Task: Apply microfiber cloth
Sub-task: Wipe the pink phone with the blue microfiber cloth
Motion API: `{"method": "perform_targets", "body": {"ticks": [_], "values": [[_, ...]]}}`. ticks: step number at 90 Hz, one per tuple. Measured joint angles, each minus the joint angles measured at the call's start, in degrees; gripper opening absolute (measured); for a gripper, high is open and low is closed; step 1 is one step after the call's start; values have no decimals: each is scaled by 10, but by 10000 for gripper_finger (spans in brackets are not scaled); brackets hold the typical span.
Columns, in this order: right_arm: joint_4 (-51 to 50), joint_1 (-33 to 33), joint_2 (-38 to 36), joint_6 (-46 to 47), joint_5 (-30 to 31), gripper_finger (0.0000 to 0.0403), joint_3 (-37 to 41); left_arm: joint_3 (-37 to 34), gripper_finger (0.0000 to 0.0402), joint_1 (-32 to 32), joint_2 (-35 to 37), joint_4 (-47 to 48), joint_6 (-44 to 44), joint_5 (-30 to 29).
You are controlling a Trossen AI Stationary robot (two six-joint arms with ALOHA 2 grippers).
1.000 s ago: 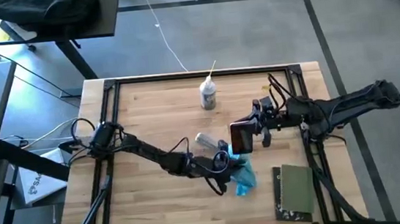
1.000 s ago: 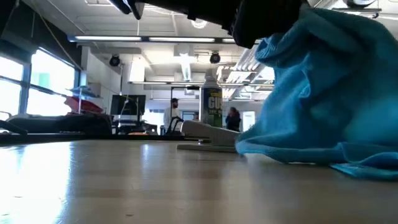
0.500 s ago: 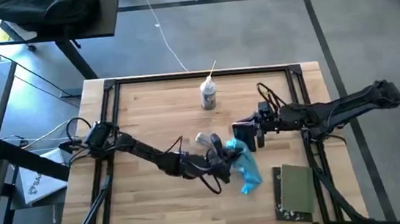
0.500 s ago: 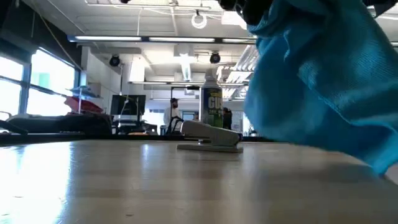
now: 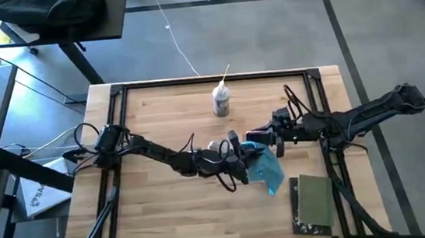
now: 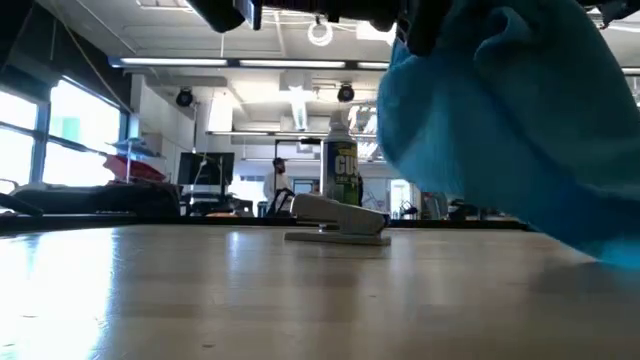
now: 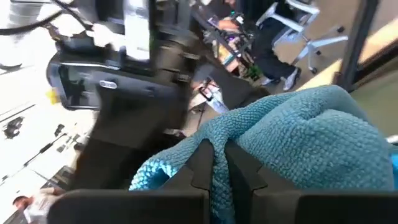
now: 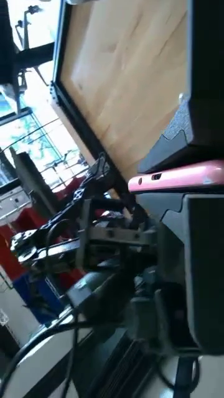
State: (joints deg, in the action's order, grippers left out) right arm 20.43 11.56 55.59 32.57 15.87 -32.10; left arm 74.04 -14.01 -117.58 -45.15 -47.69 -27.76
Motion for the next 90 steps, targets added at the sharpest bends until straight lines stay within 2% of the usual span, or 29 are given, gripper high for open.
{"method": "perform_targets", "body": {"ticks": [17,32,49,63,75,90], "values": [[1,0,0,-19,-7,3,-19,0,0,-17,-31,-3,5,-3],[4,0,-1,-18,-10,3,-24,-1,0,-35,-44,-34,-4,-30],[6,1,-3,-7,-13,3,-26,-1,0,-44,-45,-86,-85,-52],[4,1,-2,-9,-10,3,-26,0,0,-25,-45,-146,-156,-57],[0,1,-1,-6,-8,3,-25,2,0,-2,-44,-194,-172,-24],[-2,1,-1,-5,-11,3,-25,26,0,17,-44,-161,-178,41]]}}
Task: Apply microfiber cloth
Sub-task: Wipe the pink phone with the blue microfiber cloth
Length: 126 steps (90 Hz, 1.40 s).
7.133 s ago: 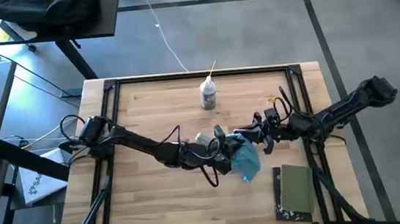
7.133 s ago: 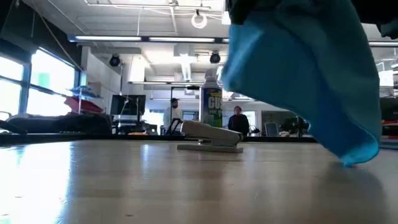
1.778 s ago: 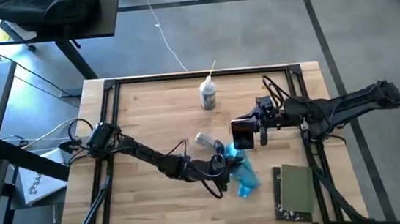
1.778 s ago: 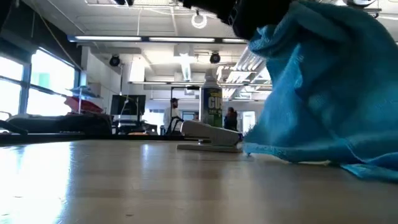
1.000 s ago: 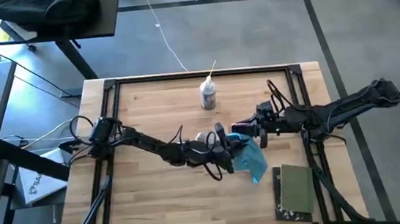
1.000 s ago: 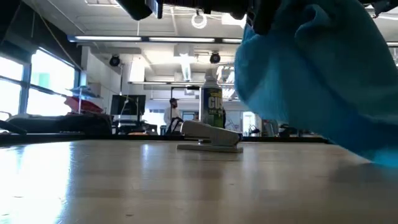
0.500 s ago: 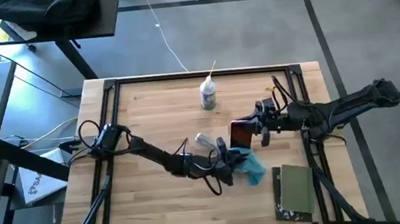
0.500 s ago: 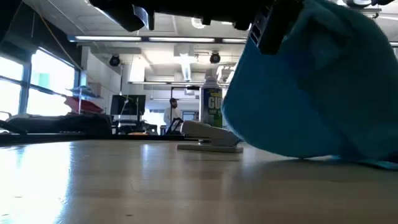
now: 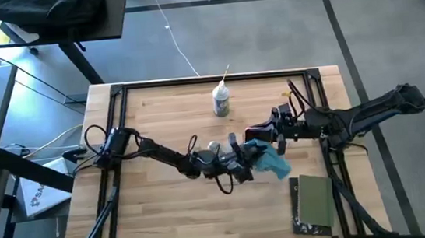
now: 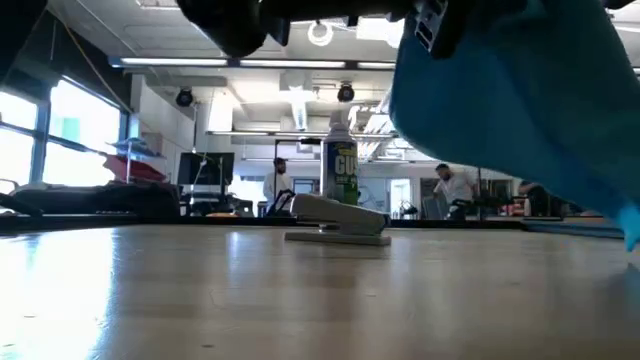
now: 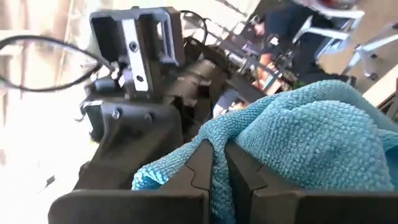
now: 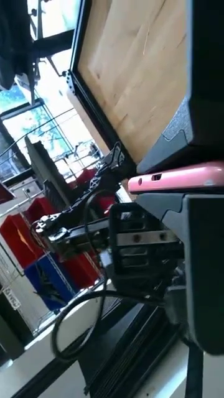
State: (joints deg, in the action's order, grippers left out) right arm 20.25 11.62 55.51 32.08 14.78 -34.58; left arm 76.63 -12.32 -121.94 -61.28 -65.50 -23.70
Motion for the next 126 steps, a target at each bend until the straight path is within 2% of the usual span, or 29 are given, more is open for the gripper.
{"method": "perform_targets", "body": {"ticks": [33,62,73,98,107,116,126], "values": [[-2,0,1,-9,-4,3,1,1,0,-14,-22,56,34,-6],[7,0,0,-10,-4,3,1,0,0,-40,-53,42,27,-94],[12,0,0,-11,-4,3,1,0,0,-46,-54,18,-16,-148],[8,0,-2,-4,-22,3,0,0,0,-50,-35,-75,-135,-168],[3,0,-2,-4,-22,3,0,0,0,-40,-34,-135,-179,-171],[4,0,-2,-5,-14,3,0,0,0,-33,-33,-157,-168,-173],[-9,0,-1,-4,-20,3,1,1,0,-35,-32,-100,-124,-162]]}}
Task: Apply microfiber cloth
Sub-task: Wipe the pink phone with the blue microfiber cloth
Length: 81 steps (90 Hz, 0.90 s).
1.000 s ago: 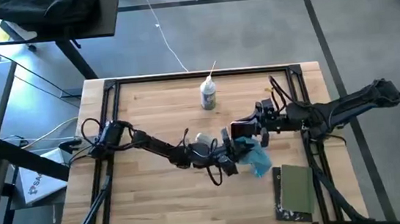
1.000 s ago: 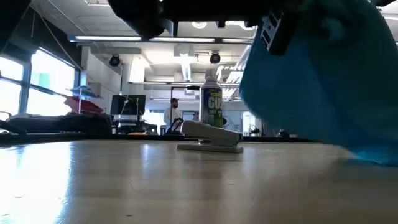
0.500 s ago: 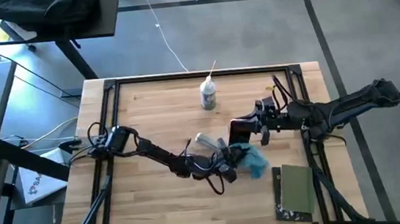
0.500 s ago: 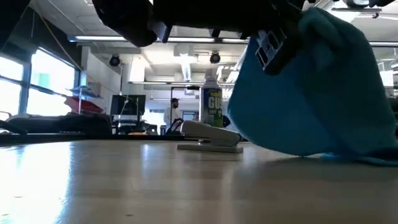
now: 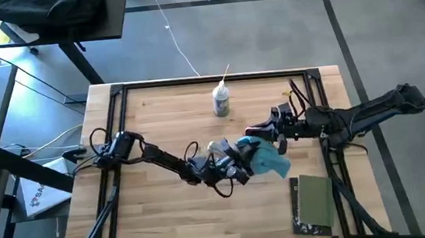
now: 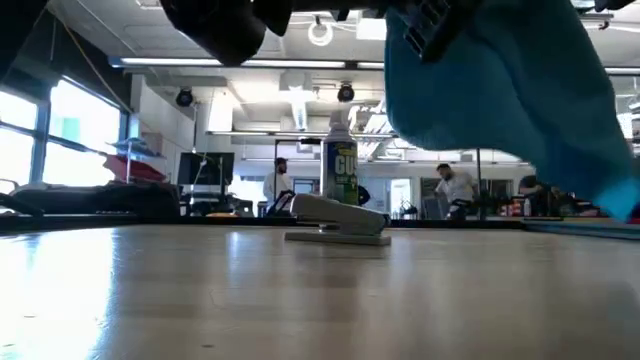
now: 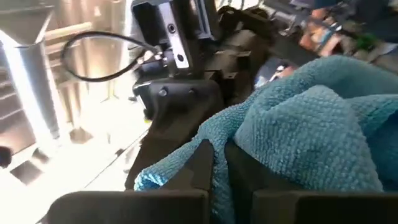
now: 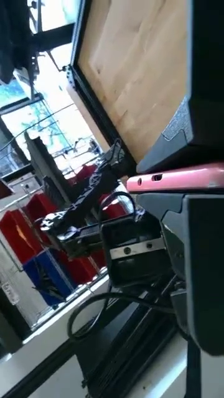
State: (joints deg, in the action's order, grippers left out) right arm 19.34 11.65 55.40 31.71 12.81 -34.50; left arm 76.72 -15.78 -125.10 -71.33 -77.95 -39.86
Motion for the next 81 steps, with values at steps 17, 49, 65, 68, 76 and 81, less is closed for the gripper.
{"method": "perform_targets", "body": {"ticks": [17,49,65,68,76,81], "values": [[-10,0,1,-3,-3,3,1,-26,0,-16,0,89,139,-4],[1,-1,-50,-18,-33,3,-3,-120,0,-65,-6,97,293,-143],[-11,2,-73,-71,-34,3,-1,-130,0,-85,-3,82,364,-194],[-12,3,-76,-78,-35,3,-1,-131,0,-86,-2,82,379,-194],[-30,3,-78,-96,-33,3,-1,-130,0,-87,10,75,428,-189],[-44,6,-78,-100,-28,3,-1,-130,0,-85,18,71,471,-177]]}}
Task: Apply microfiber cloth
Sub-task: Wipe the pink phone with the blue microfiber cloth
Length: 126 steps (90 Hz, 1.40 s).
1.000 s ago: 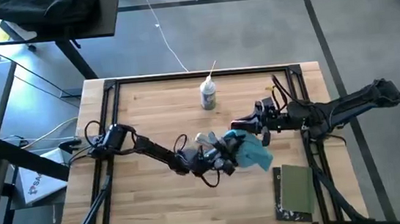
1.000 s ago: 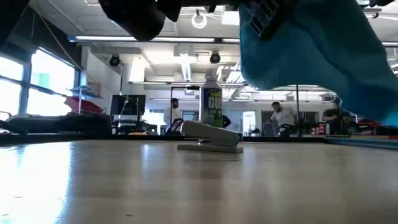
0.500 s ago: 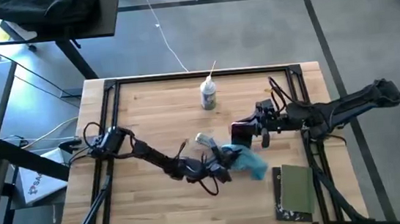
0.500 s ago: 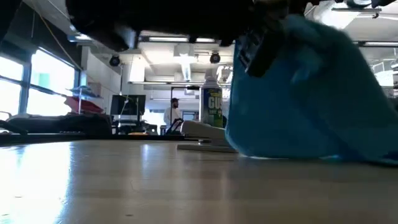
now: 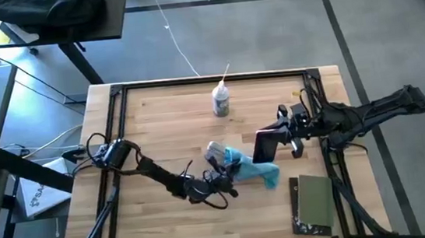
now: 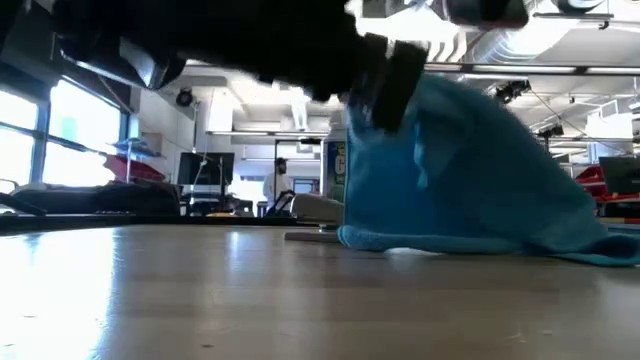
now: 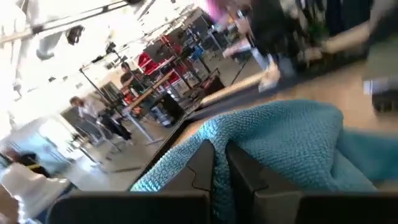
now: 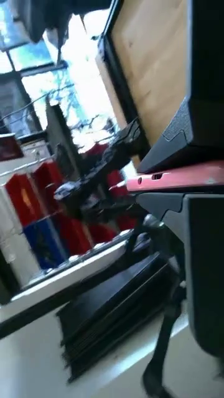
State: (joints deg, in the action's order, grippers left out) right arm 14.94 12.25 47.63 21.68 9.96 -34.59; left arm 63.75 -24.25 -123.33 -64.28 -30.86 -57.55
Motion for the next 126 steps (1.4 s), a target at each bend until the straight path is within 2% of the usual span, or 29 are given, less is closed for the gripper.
{"method": "perform_targets", "body": {"ticks": [4,11,25,33,41,63,79,97,115,126], "values": [[-3,1,0,-9,0,3,0,-2,0,4,8,4,42,24],[-4,3,-2,-14,-5,3,0,-11,0,23,32,56,156,118],[-17,3,-8,-23,-6,3,0,-12,0,79,77,267,399,332],[-21,3,-11,-26,-6,3,0,-13,1,106,79,337,458,428],[-31,2,-10,-34,-6,3,0,-13,10,119,80,351,491,471],[-36,2,-16,-71,-6,3,1,-13,74,125,91,341,513,525],[-36,1,-13,-34,40,3,1,-13,116,126,131,349,486,499],[-40,1,-11,5,48,3,1,-12,126,126,192,408,447,450],[-40,1,-11,5,44,3,1,-12,129,123,212,349,466,450],[-41,1,-11,4,42,3,1,-12,144,116,211,323,491,447]]}}
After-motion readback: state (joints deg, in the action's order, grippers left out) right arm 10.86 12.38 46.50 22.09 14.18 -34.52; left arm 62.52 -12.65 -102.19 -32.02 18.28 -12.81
